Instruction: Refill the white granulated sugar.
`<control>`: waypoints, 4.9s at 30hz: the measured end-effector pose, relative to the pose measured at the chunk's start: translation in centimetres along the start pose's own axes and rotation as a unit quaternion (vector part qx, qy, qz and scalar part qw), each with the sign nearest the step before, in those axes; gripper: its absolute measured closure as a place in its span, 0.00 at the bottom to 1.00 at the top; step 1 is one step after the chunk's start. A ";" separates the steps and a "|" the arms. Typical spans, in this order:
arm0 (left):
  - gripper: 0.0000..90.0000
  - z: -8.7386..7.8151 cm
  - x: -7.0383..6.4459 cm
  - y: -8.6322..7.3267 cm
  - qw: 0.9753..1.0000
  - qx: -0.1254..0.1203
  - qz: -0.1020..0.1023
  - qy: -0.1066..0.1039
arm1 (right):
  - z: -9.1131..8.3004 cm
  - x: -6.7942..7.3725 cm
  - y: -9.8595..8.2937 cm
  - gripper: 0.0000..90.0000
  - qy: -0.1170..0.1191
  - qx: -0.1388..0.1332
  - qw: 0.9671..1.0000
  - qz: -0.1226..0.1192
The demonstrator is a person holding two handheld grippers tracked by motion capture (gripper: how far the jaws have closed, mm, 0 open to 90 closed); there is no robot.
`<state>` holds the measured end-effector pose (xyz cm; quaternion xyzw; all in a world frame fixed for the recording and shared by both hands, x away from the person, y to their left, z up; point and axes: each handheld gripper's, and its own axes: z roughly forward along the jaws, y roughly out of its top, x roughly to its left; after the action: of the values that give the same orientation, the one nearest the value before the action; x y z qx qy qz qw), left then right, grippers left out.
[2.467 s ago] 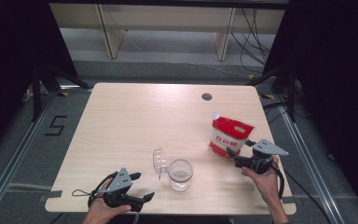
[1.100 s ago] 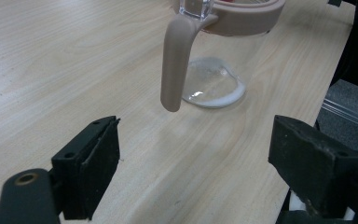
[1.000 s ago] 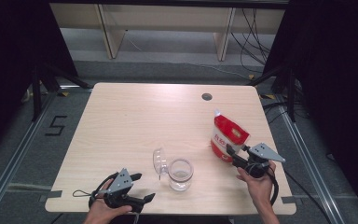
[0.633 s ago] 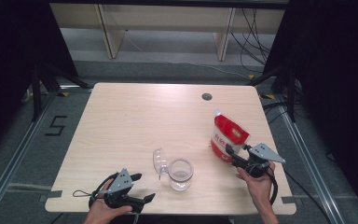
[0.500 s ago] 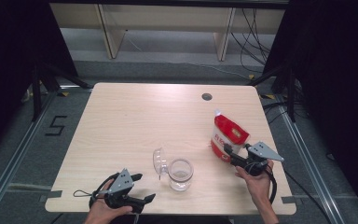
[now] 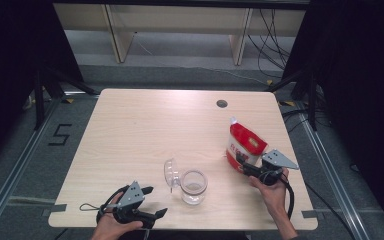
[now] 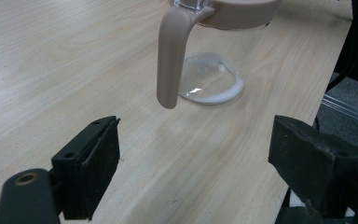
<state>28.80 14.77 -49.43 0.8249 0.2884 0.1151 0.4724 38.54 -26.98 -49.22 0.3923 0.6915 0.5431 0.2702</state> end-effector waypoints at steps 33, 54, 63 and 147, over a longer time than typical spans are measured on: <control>0.18 0.0 -0.3 -0.1 1.000 -0.002 -0.011 0.003 | -0.1 0.3 0.1 0.53 -0.001 -0.003 0.999 -0.033; 0.18 0.1 -0.2 0.0 1.000 0.004 -0.003 0.003 | -3.0 1.5 -0.9 0.53 0.008 0.000 1.000 -0.002; 0.18 0.2 -0.1 0.0 1.000 0.002 0.008 0.002 | -2.6 1.2 -1.4 0.37 0.010 -0.023 1.000 0.010; 0.18 0.3 -0.4 0.0 1.000 0.004 -0.002 0.001 | -2.2 0.7 -1.9 0.55 0.038 -0.061 0.997 -0.004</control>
<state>28.57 14.35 -49.55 0.8264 0.2908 0.1136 0.4687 35.96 -27.79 -50.41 0.3512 0.6685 0.5979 0.2690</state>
